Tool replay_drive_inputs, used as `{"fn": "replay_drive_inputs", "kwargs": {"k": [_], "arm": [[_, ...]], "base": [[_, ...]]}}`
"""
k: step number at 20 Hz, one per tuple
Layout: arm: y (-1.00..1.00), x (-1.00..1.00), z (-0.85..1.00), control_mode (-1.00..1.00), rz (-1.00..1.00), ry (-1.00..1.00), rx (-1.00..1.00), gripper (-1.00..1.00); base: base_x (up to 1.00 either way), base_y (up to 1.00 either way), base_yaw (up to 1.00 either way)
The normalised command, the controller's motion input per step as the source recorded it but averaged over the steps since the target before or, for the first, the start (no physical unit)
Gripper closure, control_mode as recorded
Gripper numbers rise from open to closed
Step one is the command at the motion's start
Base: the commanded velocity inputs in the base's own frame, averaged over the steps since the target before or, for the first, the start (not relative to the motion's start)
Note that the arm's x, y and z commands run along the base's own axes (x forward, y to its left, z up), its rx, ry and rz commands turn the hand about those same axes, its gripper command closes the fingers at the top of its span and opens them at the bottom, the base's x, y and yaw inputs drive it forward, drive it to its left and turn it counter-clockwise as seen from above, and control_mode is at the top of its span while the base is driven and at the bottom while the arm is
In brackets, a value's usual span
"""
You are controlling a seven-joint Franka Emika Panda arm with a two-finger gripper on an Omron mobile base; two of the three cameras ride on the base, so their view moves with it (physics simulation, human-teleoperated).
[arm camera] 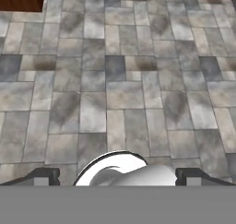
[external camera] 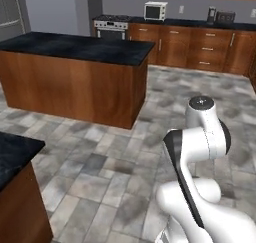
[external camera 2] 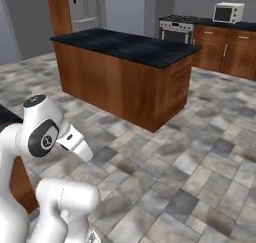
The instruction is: Take the chicken drumsticks from the pan and place one on each plate on the dining counter.
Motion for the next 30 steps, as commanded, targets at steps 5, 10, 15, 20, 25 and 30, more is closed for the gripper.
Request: {"fn": "replay_drive_inputs", "kwargs": {"k": [5,10,15,20,25,30], "arm": [[0.00,0.00,0.00,1.00,0.00,0.00,0.00,-1.00],[0.00,0.00,0.00,1.00,0.00,0.00,0.00,-1.00],[0.00,0.00,0.00,1.00,0.00,0.00,0.00,-1.00],[0.00,0.00,0.00,1.00,0.00,0.00,0.00,-1.00],[0.00,0.00,0.00,1.00,0.00,0.00,0.00,-1.00],[0.00,0.00,0.00,1.00,0.00,0.00,0.00,-1.00]], "base": [[0.85,-0.62,0.00],[0.87,-0.62,0.00],[0.88,-0.61,0.00],[0.90,-0.61,0.00],[0.92,-0.62,0.00],[0.93,-0.62,0.00]]}}
